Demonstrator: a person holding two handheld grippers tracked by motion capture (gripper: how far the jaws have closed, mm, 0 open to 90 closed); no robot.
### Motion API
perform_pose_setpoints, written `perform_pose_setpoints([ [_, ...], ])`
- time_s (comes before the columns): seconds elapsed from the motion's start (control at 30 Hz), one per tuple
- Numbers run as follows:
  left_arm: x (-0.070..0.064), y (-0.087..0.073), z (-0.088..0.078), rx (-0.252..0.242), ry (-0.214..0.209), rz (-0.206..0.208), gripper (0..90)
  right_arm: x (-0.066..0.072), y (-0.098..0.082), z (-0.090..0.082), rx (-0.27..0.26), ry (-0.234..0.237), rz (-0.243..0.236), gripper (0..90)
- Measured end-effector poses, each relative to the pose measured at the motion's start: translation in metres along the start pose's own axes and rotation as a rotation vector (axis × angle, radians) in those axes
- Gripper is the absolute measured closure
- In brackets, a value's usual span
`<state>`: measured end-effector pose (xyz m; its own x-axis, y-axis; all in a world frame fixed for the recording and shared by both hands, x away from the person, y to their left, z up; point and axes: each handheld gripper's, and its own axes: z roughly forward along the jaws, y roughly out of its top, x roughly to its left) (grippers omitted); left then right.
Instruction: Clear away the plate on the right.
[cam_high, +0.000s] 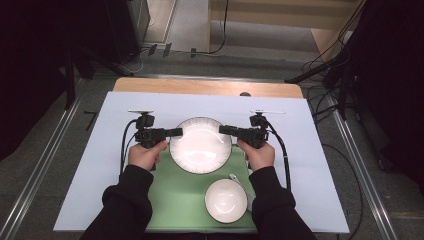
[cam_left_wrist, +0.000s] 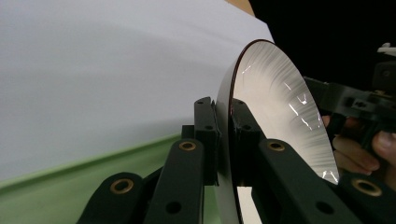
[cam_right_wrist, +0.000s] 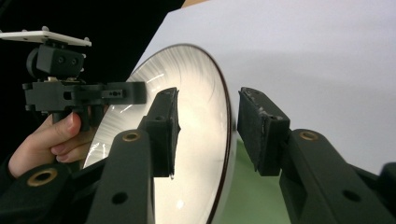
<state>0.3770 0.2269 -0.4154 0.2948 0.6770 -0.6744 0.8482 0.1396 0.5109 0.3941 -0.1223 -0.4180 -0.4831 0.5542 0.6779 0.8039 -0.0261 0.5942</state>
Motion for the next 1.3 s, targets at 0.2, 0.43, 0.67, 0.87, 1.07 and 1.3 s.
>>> perform_pose_setpoints([
  [0.2,0.001,-0.001,-0.008,0.017,0.021,0.014,84.2,-0.005,0.0,-0.01,0.012,-0.014,-0.034,49.6],
  [0.43,0.006,-0.002,-0.025,0.012,0.007,0.001,83.1,-0.005,-0.002,-0.023,0.027,-0.026,-0.083,49.8],
  [0.67,0.013,-0.007,-0.04,0.009,-0.004,-0.006,82.9,-0.016,-0.011,-0.031,0.026,-0.063,-0.115,48.2],
  [0.87,0.017,-0.013,-0.05,0.009,0.001,0.005,82.9,-0.022,-0.015,-0.041,0.033,-0.087,-0.146,46.6],
  [1.07,0.024,-0.02,-0.057,0.015,0.006,-0.013,82.9,-0.028,-0.021,-0.052,0.032,-0.116,-0.157,43.9],
  [1.3,0.037,-0.03,-0.061,0.007,0.027,-0.031,82.5,-0.027,-0.032,-0.067,-0.007,-0.13,-0.194,44.0],
])
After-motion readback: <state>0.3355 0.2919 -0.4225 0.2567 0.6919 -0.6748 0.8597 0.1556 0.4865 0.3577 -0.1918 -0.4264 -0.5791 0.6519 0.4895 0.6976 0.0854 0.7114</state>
